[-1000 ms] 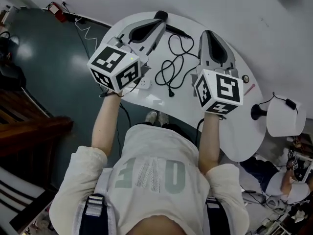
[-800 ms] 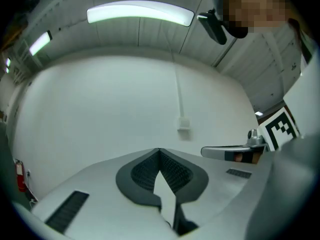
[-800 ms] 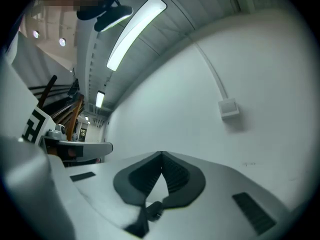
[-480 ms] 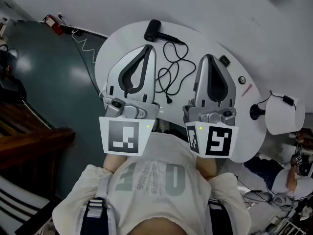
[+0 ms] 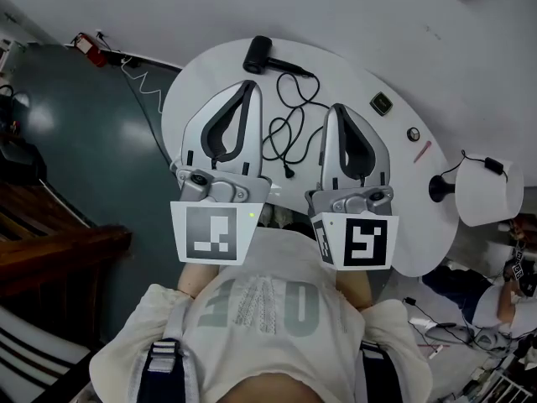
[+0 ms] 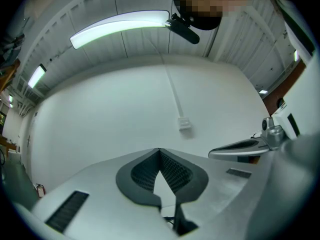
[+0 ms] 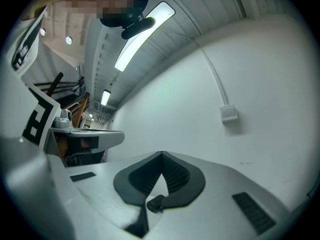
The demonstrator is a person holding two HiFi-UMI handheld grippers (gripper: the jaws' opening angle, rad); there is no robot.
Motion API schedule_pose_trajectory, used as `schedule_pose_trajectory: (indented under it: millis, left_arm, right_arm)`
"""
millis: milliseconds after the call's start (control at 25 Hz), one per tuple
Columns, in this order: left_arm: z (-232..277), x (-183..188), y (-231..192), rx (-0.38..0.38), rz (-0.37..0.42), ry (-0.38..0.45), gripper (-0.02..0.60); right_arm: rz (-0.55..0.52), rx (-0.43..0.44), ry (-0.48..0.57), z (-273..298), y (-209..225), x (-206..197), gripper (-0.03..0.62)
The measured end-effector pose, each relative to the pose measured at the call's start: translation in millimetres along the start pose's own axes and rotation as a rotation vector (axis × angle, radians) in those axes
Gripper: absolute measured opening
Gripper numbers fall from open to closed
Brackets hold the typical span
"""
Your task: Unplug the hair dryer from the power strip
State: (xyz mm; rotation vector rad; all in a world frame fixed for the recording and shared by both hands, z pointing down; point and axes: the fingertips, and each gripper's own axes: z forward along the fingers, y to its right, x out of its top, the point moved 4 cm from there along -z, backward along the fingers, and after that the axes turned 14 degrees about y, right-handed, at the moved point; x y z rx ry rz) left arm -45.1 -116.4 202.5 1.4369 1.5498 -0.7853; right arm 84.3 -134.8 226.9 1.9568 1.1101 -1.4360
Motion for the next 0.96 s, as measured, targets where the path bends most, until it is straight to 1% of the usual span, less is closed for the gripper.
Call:
schedule_pose_trajectory:
  millis: [440,680,960]
  left_arm:
    - [0.9,-5.2,-5.7,0.003,-0.004,-0.015,0.006]
    - [4.0,-5.6,-7.8,0.004,-0.046,-0.006,0.006]
    - [7.6,-5.7,-14.1,0.019,-0.035,-0.008,0.006]
  right_arm:
    - [-0.006,0.016,-0.012,6.2,0.2,-3.9,0.003]
    - [-0.011,0.012,-0.012,10.3,2.8,-5.3,0.003]
    - [-0.004,0.009,-0.016,12.4,8.7,-6.0,0.003]
